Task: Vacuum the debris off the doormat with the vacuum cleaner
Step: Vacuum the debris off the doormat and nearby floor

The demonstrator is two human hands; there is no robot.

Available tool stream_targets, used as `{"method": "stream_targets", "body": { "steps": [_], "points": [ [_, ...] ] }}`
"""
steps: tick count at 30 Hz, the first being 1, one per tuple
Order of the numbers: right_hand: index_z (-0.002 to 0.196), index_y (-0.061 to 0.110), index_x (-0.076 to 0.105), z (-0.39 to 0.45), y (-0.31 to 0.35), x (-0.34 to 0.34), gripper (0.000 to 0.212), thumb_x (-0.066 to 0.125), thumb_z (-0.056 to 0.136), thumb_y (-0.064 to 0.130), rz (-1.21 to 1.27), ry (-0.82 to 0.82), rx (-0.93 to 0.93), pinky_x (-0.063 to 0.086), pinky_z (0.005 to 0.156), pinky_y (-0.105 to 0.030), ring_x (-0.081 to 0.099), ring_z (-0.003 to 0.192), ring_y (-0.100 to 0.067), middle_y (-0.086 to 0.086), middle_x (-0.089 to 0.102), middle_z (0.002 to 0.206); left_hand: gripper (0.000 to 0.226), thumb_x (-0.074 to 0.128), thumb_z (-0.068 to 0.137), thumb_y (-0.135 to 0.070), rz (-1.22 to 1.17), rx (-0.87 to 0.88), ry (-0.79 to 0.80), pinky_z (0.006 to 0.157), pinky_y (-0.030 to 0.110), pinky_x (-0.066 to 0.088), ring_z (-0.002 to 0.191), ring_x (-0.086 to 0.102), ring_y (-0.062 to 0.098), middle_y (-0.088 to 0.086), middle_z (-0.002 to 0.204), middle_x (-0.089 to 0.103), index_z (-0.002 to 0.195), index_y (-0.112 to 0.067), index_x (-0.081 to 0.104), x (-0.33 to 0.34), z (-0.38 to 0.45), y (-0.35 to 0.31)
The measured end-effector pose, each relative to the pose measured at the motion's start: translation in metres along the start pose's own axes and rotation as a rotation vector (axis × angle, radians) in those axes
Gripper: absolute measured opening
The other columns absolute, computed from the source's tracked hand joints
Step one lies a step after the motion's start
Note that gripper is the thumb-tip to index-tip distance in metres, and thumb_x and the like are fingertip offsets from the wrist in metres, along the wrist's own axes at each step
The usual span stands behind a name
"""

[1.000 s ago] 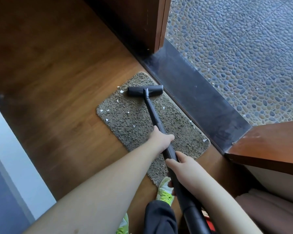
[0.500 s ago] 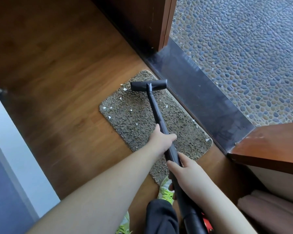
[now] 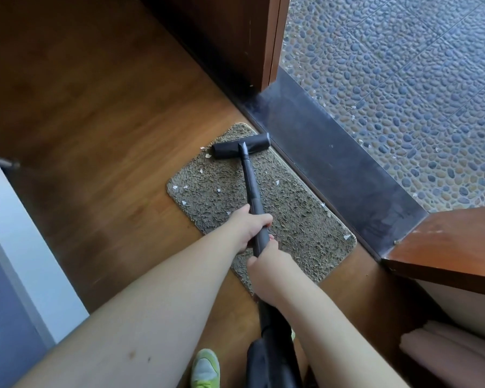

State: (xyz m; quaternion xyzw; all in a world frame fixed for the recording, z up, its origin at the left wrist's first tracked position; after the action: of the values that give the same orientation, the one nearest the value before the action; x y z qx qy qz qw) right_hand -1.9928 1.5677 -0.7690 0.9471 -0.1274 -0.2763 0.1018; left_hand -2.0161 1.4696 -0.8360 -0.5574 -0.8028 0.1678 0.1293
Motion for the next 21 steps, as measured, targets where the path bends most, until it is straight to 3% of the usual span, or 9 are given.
{"method": "stream_targets", "body": {
  "steps": [4,7,9,13,16,18,21],
  "points": [
    [0.143,0.013,0.031,-0.021,0.0,-0.017,0.058,0.045,0.091,0.033,0.138,0.082,0.037,0.054,0.088,-0.042,0.065,0.101,-0.034,-0.015,0.062,0.117,0.049,0.065,0.082,-0.007,0.071,0.005,-0.039,0.066,0.04,0.058,0.064,0.061,0.029,0.017,0.099,0.057,0.125,-0.01,0.044,0.011,0.0,-0.004],
    [0.131,0.015,0.042,-0.04,-0.003,-0.039,0.049,0.046,0.086,0.032,0.244,0.124,0.015,0.058,0.08,-0.05,0.069,0.087,-0.034,-0.009,0.061,0.096,0.082,0.068,0.072,-0.019,0.072,-0.018,-0.031,0.074,0.045,0.06,0.081,0.066,0.033,0.02,0.125,0.056,0.145,-0.019,0.029,0.023,-0.005,-0.005],
    [0.118,0.015,0.047,-0.049,-0.007,-0.048,0.033,0.047,0.088,0.028,0.305,0.137,0.008,0.06,0.069,-0.05,0.069,0.068,-0.03,-0.006,0.057,0.082,0.093,0.067,0.065,-0.027,0.09,-0.012,-0.056,0.078,0.049,0.06,0.093,0.068,0.036,0.02,0.128,0.054,0.147,-0.023,0.025,0.03,-0.008,-0.005],
    [0.103,0.021,0.048,-0.07,-0.018,-0.058,0.015,0.048,0.089,0.024,0.311,0.132,-0.009,0.06,0.059,-0.043,0.068,0.056,-0.026,-0.004,0.058,0.073,0.1,0.064,0.056,-0.033,0.122,-0.008,-0.07,0.08,0.055,0.059,0.1,0.067,0.039,0.02,0.129,0.055,0.147,-0.03,0.023,0.04,-0.02,-0.001],
    [0.093,0.027,0.048,-0.085,-0.034,-0.059,0.006,0.051,0.088,0.026,0.27,0.127,-0.024,0.057,0.064,-0.039,0.064,0.057,-0.023,-0.002,0.062,0.072,0.11,0.063,0.056,-0.038,0.176,-0.025,-0.058,0.082,0.051,0.059,0.1,0.067,0.037,0.015,0.131,0.053,0.152,-0.04,0.008,0.048,-0.03,0.016],
    [0.092,0.025,0.05,-0.094,-0.046,-0.058,0.006,0.053,0.088,0.028,0.227,0.136,-0.023,0.055,0.069,-0.035,0.063,0.061,-0.019,-0.002,0.065,0.075,0.117,0.064,0.056,-0.04,0.19,-0.046,-0.034,0.086,0.051,0.058,0.102,0.067,0.038,0.013,0.135,0.049,0.152,-0.042,-0.001,0.056,-0.034,0.031],
    [0.1,0.023,0.053,-0.103,-0.057,-0.053,0.011,0.053,0.09,0.028,0.215,0.143,-0.017,0.05,0.061,-0.022,0.062,0.057,-0.01,-0.001,0.069,0.083,0.124,0.065,0.045,-0.046,0.204,-0.082,-0.001,0.09,0.053,0.055,0.109,0.065,0.038,0.01,0.137,0.049,0.152,-0.044,0.001,0.066,-0.036,0.053]
  ]
}}
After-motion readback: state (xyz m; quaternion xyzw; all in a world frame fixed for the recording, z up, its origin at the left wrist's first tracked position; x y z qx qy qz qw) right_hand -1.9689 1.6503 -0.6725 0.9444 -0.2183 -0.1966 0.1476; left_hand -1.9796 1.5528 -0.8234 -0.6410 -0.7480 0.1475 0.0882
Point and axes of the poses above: each hand's wrist, its own z-axis towards the middle knuckle, its own x-axis out of the palm, y = z × x, the point moved 5 cm from there along z, towards the middle knuckle
